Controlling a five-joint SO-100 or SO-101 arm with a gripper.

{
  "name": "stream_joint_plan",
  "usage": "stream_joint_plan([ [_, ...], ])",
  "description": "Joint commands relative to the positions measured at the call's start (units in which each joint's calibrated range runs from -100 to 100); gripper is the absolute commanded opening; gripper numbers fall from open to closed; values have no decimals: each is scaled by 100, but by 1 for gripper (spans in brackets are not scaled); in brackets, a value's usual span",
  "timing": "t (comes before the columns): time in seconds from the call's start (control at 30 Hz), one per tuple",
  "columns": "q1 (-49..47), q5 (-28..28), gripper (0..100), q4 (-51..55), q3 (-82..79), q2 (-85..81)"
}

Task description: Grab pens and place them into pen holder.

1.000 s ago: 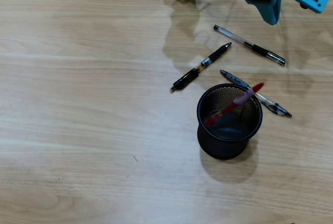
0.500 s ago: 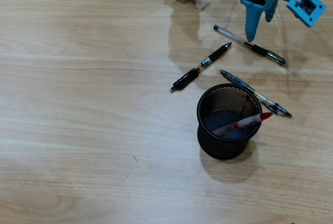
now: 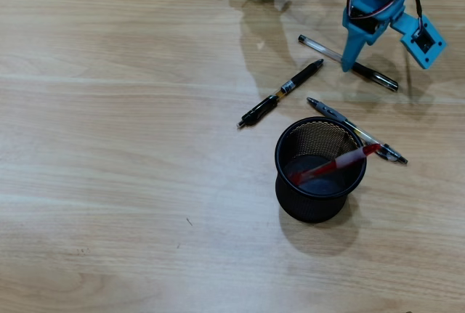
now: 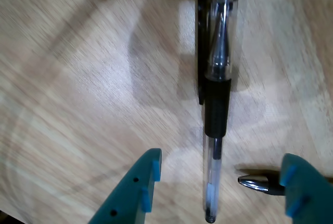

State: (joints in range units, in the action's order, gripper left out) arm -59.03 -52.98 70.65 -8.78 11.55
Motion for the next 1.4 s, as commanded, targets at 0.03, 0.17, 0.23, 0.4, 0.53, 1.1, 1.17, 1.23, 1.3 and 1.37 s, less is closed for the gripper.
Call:
stream_joint_plan([
  [0.03,18,-16,22,-209,173,114],
  [0.17,36,-11,22,-245,1,72],
  [0.23,45,-11,22,-555,-271,46],
  [0.4,64,-16,22,-1484,-868,38],
  [0.53,55,-22,22,-1603,-986,46],
  [1.1,9,-32,2,-1503,-1004,46],
  [1.17,27,-27,2,-1284,-913,29],
  [1.23,64,-27,2,-983,-723,-73],
  [1.3,109,-16,2,-637,-470,-276],
  [1.37,210,5,2,-218,-198,-514],
])
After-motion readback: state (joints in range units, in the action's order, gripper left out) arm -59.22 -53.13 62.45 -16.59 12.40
